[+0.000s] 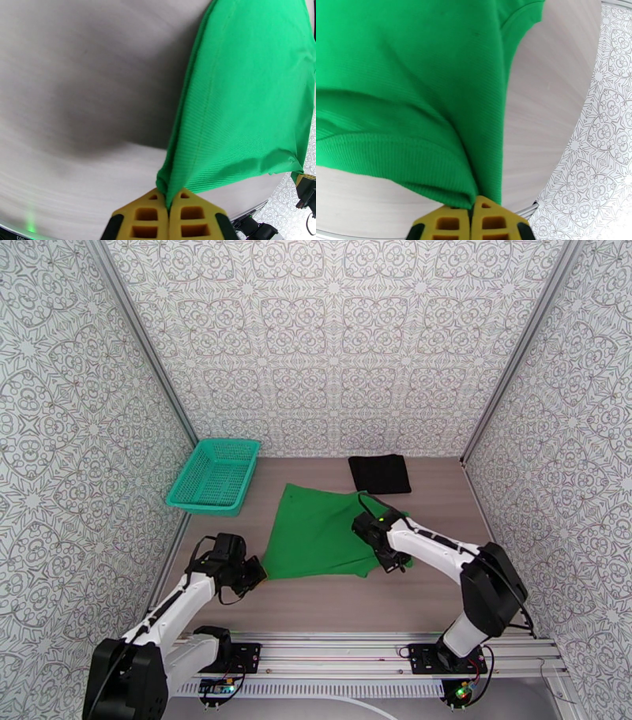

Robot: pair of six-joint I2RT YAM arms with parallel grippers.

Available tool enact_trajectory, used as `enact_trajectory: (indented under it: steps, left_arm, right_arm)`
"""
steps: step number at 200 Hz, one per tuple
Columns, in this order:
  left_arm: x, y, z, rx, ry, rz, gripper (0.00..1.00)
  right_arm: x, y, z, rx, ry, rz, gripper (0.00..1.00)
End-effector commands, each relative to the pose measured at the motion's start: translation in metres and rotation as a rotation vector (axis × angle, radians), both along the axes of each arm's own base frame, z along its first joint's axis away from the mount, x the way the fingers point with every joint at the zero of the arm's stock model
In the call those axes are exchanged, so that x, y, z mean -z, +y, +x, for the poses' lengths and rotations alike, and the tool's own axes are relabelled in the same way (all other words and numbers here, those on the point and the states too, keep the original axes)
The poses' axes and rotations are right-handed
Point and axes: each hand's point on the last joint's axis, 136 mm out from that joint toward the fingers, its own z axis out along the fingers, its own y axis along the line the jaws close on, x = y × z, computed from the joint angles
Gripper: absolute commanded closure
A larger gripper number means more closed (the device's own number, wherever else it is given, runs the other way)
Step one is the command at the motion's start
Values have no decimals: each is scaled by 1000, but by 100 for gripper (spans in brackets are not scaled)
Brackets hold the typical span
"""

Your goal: Fold and stack the mixed laundry pile

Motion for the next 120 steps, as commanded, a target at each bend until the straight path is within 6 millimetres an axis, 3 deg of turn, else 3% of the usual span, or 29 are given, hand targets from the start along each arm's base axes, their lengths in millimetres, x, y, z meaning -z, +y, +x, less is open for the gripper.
enact_trajectory:
  steps: [1,14,70,90,120]
  left_arm:
    - [1,6,-8,-22,14,25,100]
    - [1,8,-8,-28,6,34,100]
    - [13,11,9,-42,-5,40,100]
    - [13,11,15,-39,-11,40,100]
    - [6,13,23,-39,-29,52,100]
  right_arm:
    - [-5,1,-1,-9,9,-53,100]
    - [0,4,-2,-22,25,-68,100]
    - [-2,14,-3,-84,17,-43,42]
    - [-10,31,-5,-159,1,38,37]
    - [-11,89,-22,-396,-9,207,43]
